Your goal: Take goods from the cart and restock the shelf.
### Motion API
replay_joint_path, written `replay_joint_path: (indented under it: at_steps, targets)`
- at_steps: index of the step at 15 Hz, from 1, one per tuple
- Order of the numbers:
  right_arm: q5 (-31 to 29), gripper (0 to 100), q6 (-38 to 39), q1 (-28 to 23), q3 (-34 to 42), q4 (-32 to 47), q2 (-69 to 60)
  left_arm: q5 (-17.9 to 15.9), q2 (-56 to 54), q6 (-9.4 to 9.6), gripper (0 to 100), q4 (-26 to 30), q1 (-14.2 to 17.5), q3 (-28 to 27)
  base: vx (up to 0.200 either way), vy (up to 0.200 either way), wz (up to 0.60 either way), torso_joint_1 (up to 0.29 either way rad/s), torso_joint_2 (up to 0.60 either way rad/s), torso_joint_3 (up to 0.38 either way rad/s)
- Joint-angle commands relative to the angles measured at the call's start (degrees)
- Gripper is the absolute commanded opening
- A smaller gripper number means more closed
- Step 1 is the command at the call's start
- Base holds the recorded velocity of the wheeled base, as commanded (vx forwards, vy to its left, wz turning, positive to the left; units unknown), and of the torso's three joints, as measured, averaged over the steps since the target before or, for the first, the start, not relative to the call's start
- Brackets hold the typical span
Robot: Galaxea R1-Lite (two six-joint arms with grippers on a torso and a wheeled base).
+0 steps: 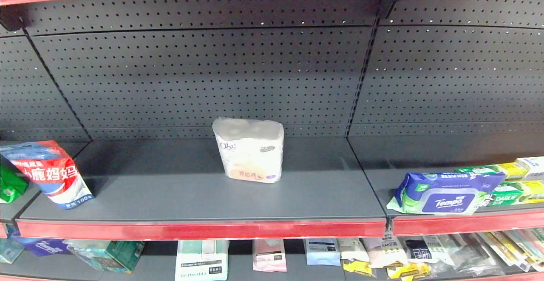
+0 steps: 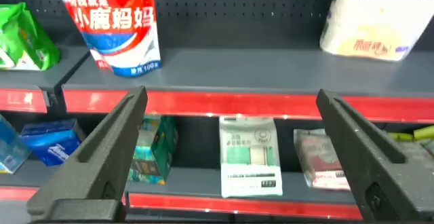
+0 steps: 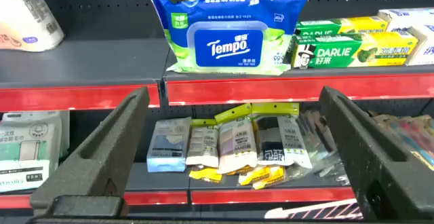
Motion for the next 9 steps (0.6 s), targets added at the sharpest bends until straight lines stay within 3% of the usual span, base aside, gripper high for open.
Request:
replay_joint_path:
  at_steps: [1, 9]
  targets:
    - [0.0, 100, 0.0, 0.0, 0.0, 0.0, 0.1, 0.0, 0.1, 0.0, 100, 0.0, 0.0, 0.0, 0.0, 0.0, -0.6, -0.002, 0.01, 0.002]
    - [0.0, 100, 0.0, 0.0, 0.0, 0.0, 0.1, 0.0, 0.1, -0.09, 100, 0.0, 0.0, 0.0, 0.0, 0.0, -0.6, 0.004, 0.0, -0.001]
